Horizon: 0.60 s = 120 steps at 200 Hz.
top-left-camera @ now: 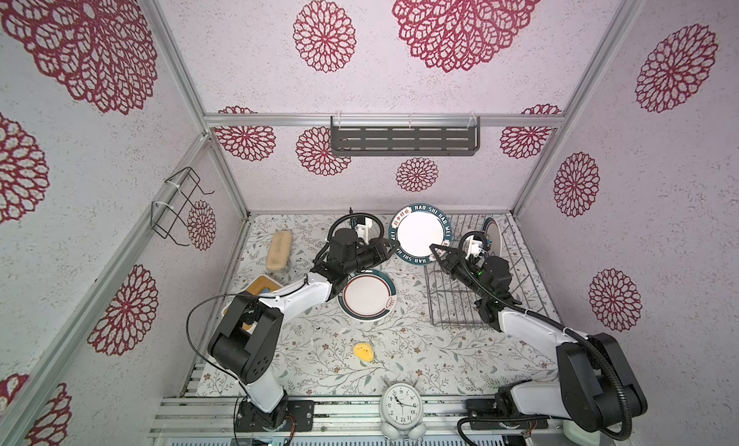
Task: Unload the plates from the dish rack
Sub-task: Place the plate among the plates.
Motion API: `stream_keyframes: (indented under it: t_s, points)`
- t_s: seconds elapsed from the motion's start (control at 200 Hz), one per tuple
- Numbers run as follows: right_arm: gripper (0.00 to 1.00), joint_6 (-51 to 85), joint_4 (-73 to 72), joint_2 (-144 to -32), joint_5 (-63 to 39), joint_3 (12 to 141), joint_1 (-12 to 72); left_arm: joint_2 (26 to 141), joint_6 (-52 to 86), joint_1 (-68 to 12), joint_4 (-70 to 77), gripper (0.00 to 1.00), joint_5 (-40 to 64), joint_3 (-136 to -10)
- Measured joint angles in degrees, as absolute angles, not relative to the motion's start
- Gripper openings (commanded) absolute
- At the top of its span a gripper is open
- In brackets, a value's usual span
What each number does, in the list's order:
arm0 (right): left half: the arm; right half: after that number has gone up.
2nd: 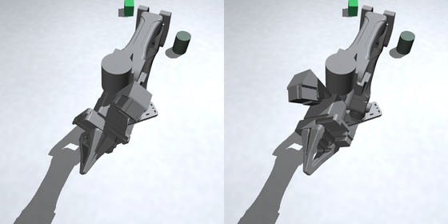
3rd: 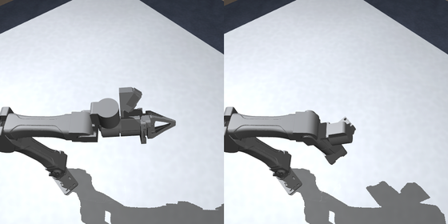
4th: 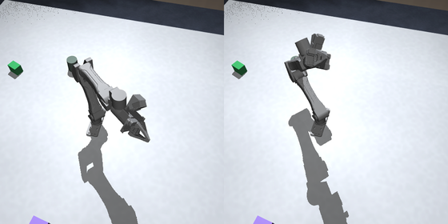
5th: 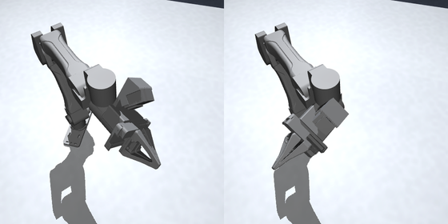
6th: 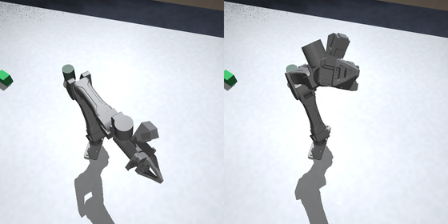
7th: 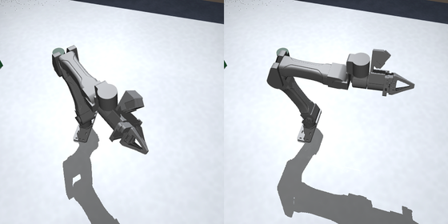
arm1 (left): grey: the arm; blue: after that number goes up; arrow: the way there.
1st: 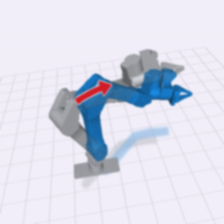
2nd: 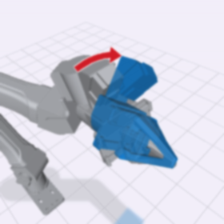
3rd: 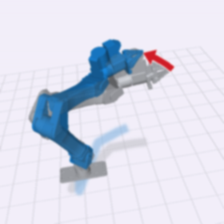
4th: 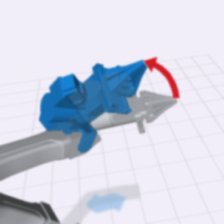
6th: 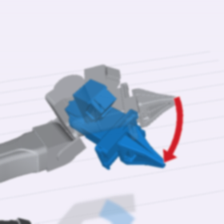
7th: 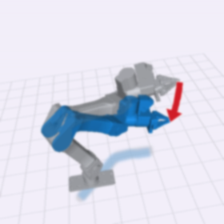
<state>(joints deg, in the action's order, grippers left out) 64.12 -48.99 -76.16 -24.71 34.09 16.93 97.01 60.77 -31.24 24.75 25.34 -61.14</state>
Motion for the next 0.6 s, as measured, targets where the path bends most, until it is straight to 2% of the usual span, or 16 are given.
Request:
stream_keyframes:
  t_s: [0.105,0.175,0.28,0.455,0.601]
  points:
    - [0.0,64.1,-48.82,-76.16,-24.73,34.09,16.93,97.01,61.1,-31.27,25.19,0.11,25.5,-61.14]
    - [0.05,64.16,-48.77,-76.16,-24.75,34.09,16.93,97.01,61.43,-31.24,25.67,0.06,25.47,-61.12]
    - [0.19,64.07,-49.1,-76.16,-25.02,34.09,16.93,97.01,62.78,-31.2,26.3,0.0,25.47,-61.12]
    - [0.46,63.83,-49.12,-76.05,-25.52,34.11,16.99,97.01,62.3,-31.14,25.8,0.0,25.17,-60.73]
    - [0.58,63.42,-48.95,-75.92,-25.71,34.15,17.04,96.55,62.08,-30.61,25.23,0.0,24.77,-59.46]
